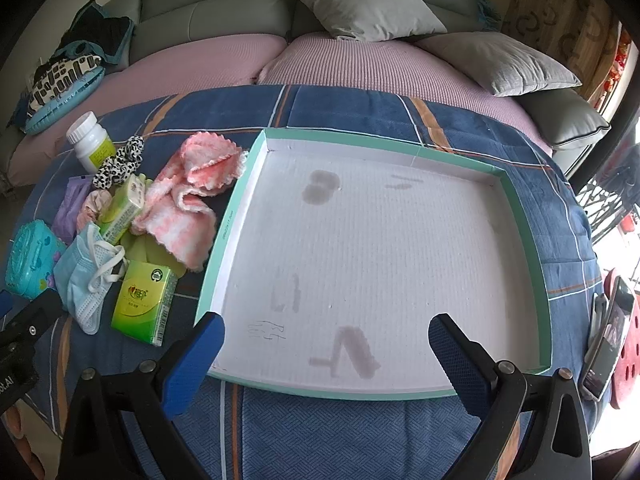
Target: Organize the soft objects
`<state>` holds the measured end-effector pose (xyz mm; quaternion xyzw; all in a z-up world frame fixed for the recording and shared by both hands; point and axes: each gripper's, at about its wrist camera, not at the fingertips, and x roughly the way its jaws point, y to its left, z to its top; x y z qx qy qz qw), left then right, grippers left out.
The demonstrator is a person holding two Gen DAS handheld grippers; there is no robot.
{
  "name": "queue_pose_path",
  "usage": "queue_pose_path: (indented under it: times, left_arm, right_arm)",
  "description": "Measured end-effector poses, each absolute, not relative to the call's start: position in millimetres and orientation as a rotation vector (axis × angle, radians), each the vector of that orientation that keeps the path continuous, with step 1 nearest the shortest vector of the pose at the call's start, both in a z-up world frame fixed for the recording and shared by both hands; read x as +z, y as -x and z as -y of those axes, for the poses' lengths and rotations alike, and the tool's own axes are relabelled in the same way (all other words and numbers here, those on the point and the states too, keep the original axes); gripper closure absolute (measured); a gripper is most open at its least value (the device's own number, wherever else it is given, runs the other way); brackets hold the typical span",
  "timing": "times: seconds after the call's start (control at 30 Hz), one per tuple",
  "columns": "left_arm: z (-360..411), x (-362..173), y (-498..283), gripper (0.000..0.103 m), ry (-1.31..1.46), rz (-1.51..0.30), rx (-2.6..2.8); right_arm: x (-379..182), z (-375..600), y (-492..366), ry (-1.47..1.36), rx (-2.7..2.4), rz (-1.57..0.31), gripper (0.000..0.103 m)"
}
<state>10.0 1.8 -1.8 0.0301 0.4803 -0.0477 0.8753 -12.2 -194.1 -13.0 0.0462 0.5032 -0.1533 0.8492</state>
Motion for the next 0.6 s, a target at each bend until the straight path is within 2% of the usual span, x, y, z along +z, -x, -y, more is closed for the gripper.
queue_pose_path:
  times: [0.17, 0.4, 0.6]
  left_arm:
    - [-5.9, 4.5, -10.2, 0.000, -0.038, -1.001, -0.109]
    - [-21.6, 28.7, -15.6, 0.000, 0.030, -0.956, -0.109]
    - [-41.5, 41.1, -33.2, 0.000, 0.086, -0.939, -0.072]
  right_arm:
    - [-6.9, 194.1, 10.4, -0.103, -0.329, -1.042, 0.000]
    - [20.1, 187.1, -3.0, -0.112, -0.261, -0.913, 0.000]
    - [17.5, 165.8, -26.1, -0.070, -0.162, -0.892, 0.000]
